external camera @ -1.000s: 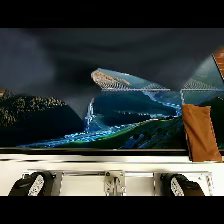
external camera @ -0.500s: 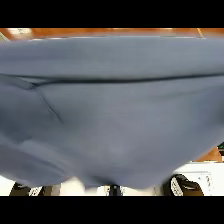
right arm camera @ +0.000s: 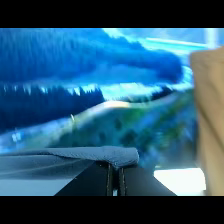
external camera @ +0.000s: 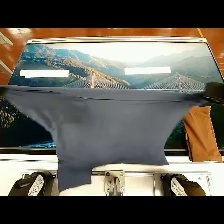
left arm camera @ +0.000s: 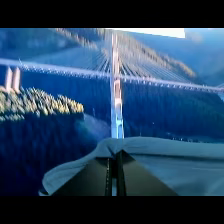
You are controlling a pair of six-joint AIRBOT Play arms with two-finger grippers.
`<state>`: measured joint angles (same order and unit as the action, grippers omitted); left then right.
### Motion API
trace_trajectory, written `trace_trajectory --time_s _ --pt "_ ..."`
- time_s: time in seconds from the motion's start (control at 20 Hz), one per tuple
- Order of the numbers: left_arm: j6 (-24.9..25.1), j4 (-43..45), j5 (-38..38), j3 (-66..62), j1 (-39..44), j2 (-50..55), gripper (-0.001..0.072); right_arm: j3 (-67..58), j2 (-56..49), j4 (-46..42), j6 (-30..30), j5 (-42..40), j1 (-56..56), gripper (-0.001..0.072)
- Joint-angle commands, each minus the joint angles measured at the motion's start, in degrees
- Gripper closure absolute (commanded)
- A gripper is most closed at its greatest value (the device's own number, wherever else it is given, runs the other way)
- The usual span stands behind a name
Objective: Fold the shirts.
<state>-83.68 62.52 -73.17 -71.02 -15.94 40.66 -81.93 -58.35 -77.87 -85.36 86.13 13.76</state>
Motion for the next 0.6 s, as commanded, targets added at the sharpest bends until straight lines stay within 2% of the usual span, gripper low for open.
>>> trace_trajectory --time_s 0.0,0.1,0.2,0.3,0.4,0.55 --pt "3.7 -7.1 18.7 11.1 0.0 10.8 0.0671 5.9 -11.5 5.5 0.1 -21.0 0.0 0.0646" --pt "7.9 -9.8 25.9 10.4 0.9 20.0 0.0671 5.8 -19.5 12.9 2.2 -33.0 -0.4 0.0646" --pt "11.5 -11.5 31.3 8.8 3.2 29.0 0.0671 5.8 -25.8 20.1 9.6 -43.2 -3.0 0.0646" --pt "11.7 -11.6 36.0 6.8 5.9 36.0 0.0671 5.8 -30.5 19.8 15.1 -53.4 -7.0 0.0645" --pt "11.7 -11.6 42.3 5.6 8.2 40.7 0.0671 5.8 -34.2 18.3 15.6 -61.9 -9.9 0.0645" --pt "11.7 -11.6 52.3 5.2 11.0 44.4 0.0670 5.8 -38.2 18.4 15.6 -66.6 -10.7 0.0645"
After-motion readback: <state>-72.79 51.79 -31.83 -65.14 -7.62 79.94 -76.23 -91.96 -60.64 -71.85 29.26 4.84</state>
